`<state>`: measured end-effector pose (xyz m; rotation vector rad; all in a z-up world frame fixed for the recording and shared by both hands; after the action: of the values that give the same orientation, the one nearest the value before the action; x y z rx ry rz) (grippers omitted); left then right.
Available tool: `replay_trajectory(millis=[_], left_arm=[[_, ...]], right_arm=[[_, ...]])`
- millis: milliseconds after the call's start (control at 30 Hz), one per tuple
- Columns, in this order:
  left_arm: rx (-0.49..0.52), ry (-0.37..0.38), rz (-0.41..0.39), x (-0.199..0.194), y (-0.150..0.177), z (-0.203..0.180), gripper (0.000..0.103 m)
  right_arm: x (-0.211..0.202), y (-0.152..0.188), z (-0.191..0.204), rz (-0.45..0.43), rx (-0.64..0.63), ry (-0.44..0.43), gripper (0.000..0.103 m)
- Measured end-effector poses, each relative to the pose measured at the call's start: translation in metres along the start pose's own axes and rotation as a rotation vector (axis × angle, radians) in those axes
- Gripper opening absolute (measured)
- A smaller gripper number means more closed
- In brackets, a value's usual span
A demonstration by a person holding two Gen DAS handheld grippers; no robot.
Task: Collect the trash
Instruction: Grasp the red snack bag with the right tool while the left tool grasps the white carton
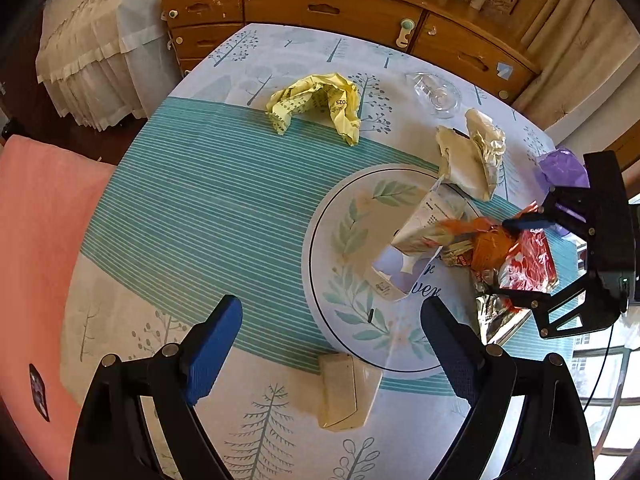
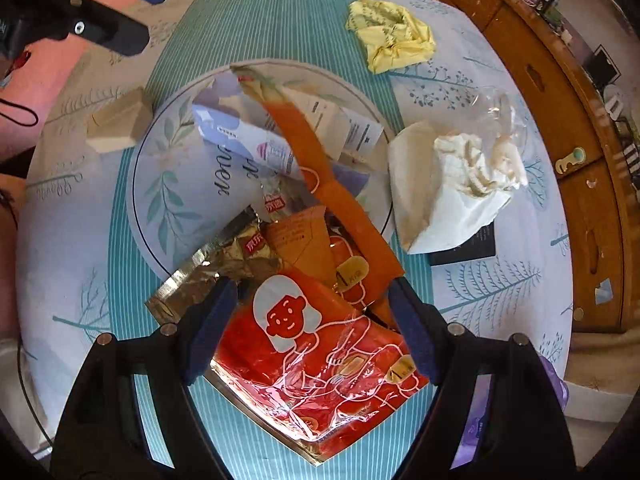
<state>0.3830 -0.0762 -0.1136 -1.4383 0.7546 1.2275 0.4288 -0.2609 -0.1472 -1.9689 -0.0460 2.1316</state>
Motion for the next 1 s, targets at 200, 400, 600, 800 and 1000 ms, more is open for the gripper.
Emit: replay_trajectory(millis=[200,400,600,800,1000], left_arm=[[-0.003,0.0,0.008,0.009,-0.008,-0.001,0.092],[0.017,0.009,-0.003,0.011,-0.021,-0.009,0.092],[0.112,0.034,-0.007,0.017,-0.037,-0.038,0.092],[0.254,0.042,0.009,0.037,-0.041,-0.084,0.091],[0.307,0.073,0.093,0.064,-0.035,-0.108,0.045]], right_arm=[[0.003,0.005,0.003,-0.021,-0.02,-0.032,0.034],[-0.014,0.007,0.006,-0.079,0.016,0.031,0.024],[-0.062,0.021,-0.004,-0.265,0.264,0.161,0.023],[-0.079,0.029,-0.009,-0.337,0.492,0.242,0.023],[-0.075,0.04,-0.002,-0.324,0.575,0.272,0.023]])
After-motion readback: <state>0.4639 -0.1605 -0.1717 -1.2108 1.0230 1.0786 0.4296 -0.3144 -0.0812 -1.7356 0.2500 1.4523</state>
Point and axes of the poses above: each gripper's, at about its wrist camera, not at the fingertips, and x roughly the way its jaws point, z to its left, y to its underside, the point moved 8 cm from there along x, roughly the way its jaws point, and after that the axes turned 13 degrees about -y, right-handed, at the moved point
